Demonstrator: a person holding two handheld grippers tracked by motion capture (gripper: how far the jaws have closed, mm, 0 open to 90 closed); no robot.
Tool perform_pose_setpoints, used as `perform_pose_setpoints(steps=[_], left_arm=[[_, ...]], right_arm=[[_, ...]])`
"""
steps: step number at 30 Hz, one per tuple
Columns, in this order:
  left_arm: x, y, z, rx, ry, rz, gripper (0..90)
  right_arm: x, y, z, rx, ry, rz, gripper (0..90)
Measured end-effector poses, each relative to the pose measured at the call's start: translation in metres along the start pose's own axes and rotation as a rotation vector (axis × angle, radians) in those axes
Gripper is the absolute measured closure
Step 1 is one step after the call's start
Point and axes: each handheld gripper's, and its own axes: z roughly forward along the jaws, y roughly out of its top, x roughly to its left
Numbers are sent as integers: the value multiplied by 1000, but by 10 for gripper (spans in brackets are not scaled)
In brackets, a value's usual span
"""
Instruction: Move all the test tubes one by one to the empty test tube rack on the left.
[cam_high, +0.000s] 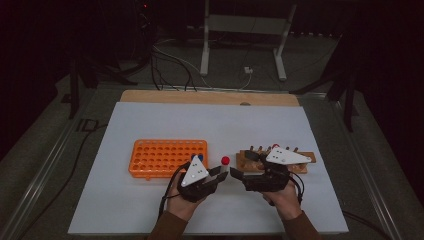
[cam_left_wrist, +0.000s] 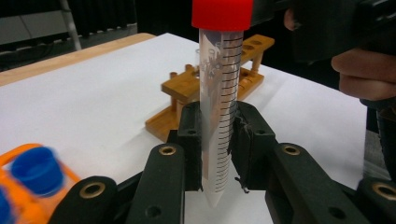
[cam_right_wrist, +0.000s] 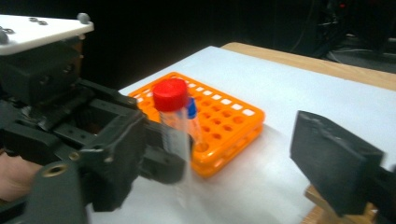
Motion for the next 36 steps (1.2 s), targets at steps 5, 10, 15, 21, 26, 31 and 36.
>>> perform_pose_setpoints(steps=[5, 10, 15, 21, 26, 31, 36], left_arm=[[7, 1, -8, -8, 7, -2, 748], [16, 2, -17, -17, 18, -13, 749], [23, 1, -24, -23, 29, -18, 749], [31, 1, -32, -35, 47, -26, 749], [38, 1, -40, -49, 67, -34, 748], [45, 0, -47, -57, 88, -43, 748], [51, -3, -52, -63, 118, -47, 748]], right_arm=[[-7, -1, -3, 5, -47, 2, 103], [-16, -4, -6, 12, -93, -3, 28], [-23, -4, -11, 17, -175, -38, 0], [-32, -4, -19, -1, -207, -17, 0], [-37, -4, -24, -15, -221, -5, 0], [-40, -4, -28, -26, -229, 2, 0], [-42, -3, -31, -33, -238, 6, 0]])
